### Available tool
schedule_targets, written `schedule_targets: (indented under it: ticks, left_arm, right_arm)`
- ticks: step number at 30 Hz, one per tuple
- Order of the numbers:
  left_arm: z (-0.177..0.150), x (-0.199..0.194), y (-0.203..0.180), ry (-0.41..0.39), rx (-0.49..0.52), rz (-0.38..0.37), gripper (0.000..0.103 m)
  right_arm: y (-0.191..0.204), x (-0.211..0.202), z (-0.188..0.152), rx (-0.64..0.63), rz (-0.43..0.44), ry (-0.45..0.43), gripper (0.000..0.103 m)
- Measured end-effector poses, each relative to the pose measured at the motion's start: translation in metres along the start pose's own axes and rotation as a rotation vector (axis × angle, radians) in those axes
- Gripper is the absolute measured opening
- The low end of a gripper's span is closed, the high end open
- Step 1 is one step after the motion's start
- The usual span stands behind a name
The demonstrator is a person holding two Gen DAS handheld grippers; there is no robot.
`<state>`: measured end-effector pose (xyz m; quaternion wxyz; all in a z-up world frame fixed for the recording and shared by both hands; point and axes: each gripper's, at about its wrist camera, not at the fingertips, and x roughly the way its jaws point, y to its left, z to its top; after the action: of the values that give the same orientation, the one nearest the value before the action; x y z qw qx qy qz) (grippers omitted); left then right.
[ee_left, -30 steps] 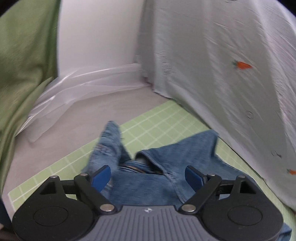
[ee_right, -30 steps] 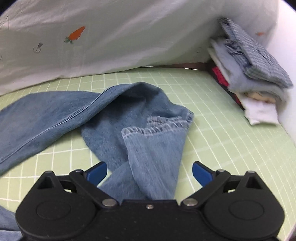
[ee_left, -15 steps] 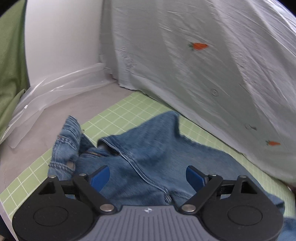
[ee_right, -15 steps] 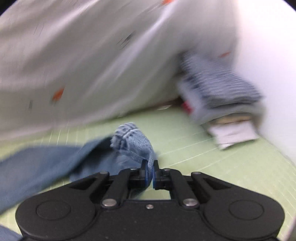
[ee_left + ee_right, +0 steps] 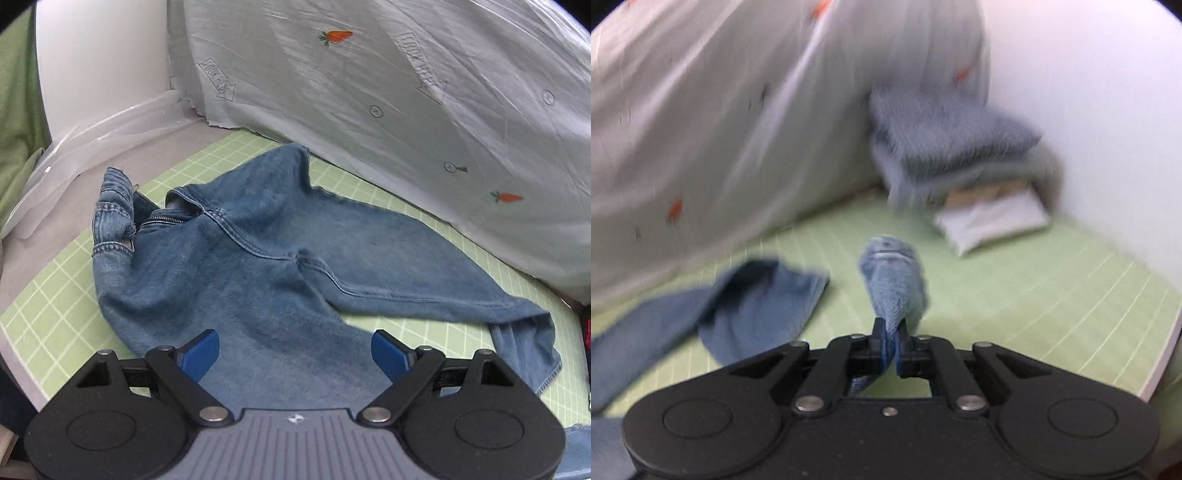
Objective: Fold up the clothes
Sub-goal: 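Lay the jeans flat and open both tools, releasing the fabric, then grasp a leg hem with the right tool and pull it straight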
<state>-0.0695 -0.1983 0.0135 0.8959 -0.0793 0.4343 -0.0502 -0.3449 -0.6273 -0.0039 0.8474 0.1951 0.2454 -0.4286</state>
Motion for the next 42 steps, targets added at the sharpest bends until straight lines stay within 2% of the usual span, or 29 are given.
schedule_targets:
  ticks: [2, 3, 5, 6, 7, 8, 9, 11, 16, 19, 23, 25, 26, 27, 28, 29, 32, 34, 35, 38, 39, 40, 41, 42]
  left_arm:
    - [-0.009, -0.002, -0.006, 0.008, -0.018, 0.005, 0.09]
    - [-0.014, -0.002, -0.009, 0.016, -0.03, 0.005, 0.09]
    - [-0.022, -0.001, -0.015, 0.034, -0.049, 0.004, 0.09]
    - [-0.026, -0.003, -0.019, 0.034, -0.05, 0.006, 0.09]
    - [-0.03, -0.005, -0.023, 0.031, -0.05, 0.008, 0.09]
    - [-0.033, -0.007, -0.028, 0.026, -0.05, 0.01, 0.09]
    - [-0.036, -0.008, -0.033, 0.026, -0.053, 0.01, 0.09]
    - [-0.041, -0.009, -0.042, 0.031, -0.065, 0.012, 0.09]
    - [-0.052, -0.016, -0.063, 0.024, -0.063, 0.025, 0.09]
    - [-0.055, -0.023, -0.074, 0.017, -0.039, 0.052, 0.09]
    - [-0.057, -0.026, -0.082, 0.019, -0.035, 0.08, 0.09]
    - [-0.055, -0.025, -0.087, 0.021, -0.028, 0.091, 0.09]
    - [-0.052, -0.025, -0.09, 0.02, -0.02, 0.094, 0.09]
    - [-0.049, -0.024, -0.093, 0.019, -0.013, 0.092, 0.09]
    - [-0.045, -0.022, -0.096, 0.02, -0.005, 0.087, 0.09]
    - [-0.042, -0.02, -0.1, 0.021, 0.003, 0.081, 0.09]
    - [-0.029, -0.015, -0.109, 0.019, 0.026, 0.065, 0.09]
    - [-0.019, -0.011, -0.114, 0.011, 0.04, 0.055, 0.09]
    - [-0.014, -0.007, -0.115, 0.012, 0.042, 0.052, 0.09]
    - [0.002, 0.006, -0.117, 0.024, 0.049, 0.038, 0.09]
    - [0.007, 0.011, -0.117, 0.028, 0.052, 0.034, 0.09]
    - [0.013, 0.016, -0.117, 0.03, 0.054, 0.031, 0.09]
    - [0.019, 0.022, -0.117, 0.032, 0.056, 0.028, 0.09]
    - [0.026, 0.029, -0.117, 0.034, 0.055, 0.023, 0.09]
  right_arm:
    - [-0.014, 0.017, -0.02, -0.03, -0.025, 0.11, 0.007]
    - [-0.023, 0.034, -0.035, -0.047, -0.054, 0.223, 0.008]
    - [-0.04, 0.052, -0.055, -0.031, -0.081, 0.352, 0.011]
    - [-0.044, 0.05, -0.055, -0.026, -0.082, 0.341, 0.032]
    - [-0.048, 0.047, -0.054, -0.021, -0.082, 0.319, 0.047]
    - [-0.048, 0.046, -0.048, -0.032, -0.086, 0.278, 0.071]
    - [-0.049, 0.045, -0.042, -0.045, -0.089, 0.234, 0.077]
    - [-0.047, 0.058, -0.027, -0.086, -0.057, 0.213, 0.077]
    - [-0.04, 0.128, -0.006, -0.164, 0.059, 0.28, 0.077]
    - [-0.025, 0.164, -0.004, -0.238, 0.131, 0.306, 0.077]
    - [-0.013, 0.192, -0.004, -0.287, 0.165, 0.338, 0.076]
    - [-0.013, 0.193, -0.003, -0.283, 0.197, 0.347, 0.067]
    - [-0.011, 0.192, -0.003, -0.295, 0.216, 0.345, 0.052]
    - [-0.011, 0.19, -0.002, -0.32, 0.23, 0.341, 0.03]
    - [-0.01, 0.188, -0.002, -0.339, 0.251, 0.344, 0.019]
    - [-0.009, 0.187, -0.002, -0.357, 0.271, 0.347, 0.017]
    - [-0.022, 0.181, 0.009, -0.302, 0.25, 0.312, 0.015]
    - [-0.038, 0.179, 0.018, -0.17, 0.19, 0.286, 0.016]
    - [-0.04, 0.181, 0.02, -0.154, 0.143, 0.29, 0.019]
    - [-0.025, 0.186, 0.022, -0.237, 0.008, 0.295, 0.035]
    - [-0.019, 0.183, 0.026, -0.237, 0.013, 0.275, 0.049]
    - [-0.012, 0.181, 0.03, -0.228, 0.04, 0.257, 0.058]
    - [-0.001, 0.183, 0.033, -0.233, 0.06, 0.243, 0.073]
    - [0.01, 0.185, 0.035, -0.241, 0.079, 0.229, 0.08]
